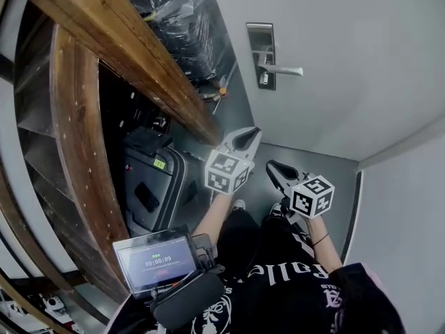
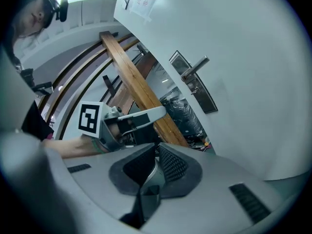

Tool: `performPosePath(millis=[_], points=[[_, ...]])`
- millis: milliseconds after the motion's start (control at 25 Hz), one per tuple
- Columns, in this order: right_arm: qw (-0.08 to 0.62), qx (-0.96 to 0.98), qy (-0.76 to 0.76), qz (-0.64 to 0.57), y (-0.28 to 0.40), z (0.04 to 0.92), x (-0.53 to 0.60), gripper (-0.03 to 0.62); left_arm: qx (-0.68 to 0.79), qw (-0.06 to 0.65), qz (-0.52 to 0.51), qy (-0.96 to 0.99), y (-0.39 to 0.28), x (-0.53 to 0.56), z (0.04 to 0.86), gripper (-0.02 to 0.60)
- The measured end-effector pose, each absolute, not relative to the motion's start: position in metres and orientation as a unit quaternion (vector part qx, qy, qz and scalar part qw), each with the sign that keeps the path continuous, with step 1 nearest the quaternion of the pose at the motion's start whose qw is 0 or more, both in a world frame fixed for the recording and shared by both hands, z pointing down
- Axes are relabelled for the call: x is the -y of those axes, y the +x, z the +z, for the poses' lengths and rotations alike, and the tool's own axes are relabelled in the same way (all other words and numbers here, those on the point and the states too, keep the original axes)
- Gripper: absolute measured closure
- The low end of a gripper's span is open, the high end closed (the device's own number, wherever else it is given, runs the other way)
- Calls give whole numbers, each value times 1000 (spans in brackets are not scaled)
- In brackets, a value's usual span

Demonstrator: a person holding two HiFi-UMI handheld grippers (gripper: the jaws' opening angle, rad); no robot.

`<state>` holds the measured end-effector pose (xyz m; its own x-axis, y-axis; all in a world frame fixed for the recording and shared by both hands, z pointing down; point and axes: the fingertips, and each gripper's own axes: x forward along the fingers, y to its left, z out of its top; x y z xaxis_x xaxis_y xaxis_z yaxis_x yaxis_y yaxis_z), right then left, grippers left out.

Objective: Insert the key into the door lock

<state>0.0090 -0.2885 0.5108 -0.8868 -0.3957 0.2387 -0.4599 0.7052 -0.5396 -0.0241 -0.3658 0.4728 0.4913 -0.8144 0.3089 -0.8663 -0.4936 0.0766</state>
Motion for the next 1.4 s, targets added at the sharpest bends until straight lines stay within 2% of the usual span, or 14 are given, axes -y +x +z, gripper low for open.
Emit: performPosePath(millis=[160,280,360,600,800,1000,1400], points=[[47,919,240,311,-1,511,269,557,483,67,149,860,-34,330,472,560],[42,915,254,309,-15,513,252,557,461,3,216,861,-50,297,487,563],[42,912,266,310,-27,518,232,557,441,-15,244,864,-63,266,500,563],[29,892,302,336,-77,535,145,557,402,-4,249,881,-119,163,523,575],[34,878,325,349,-109,549,67,557,355,1,239,904,-138,97,535,577],[58,876,348,330,-106,547,15,557,318,30,219,922,-128,52,537,577],[50,882,354,309,-79,530,-35,557,318,52,193,927,-99,-7,520,577]])
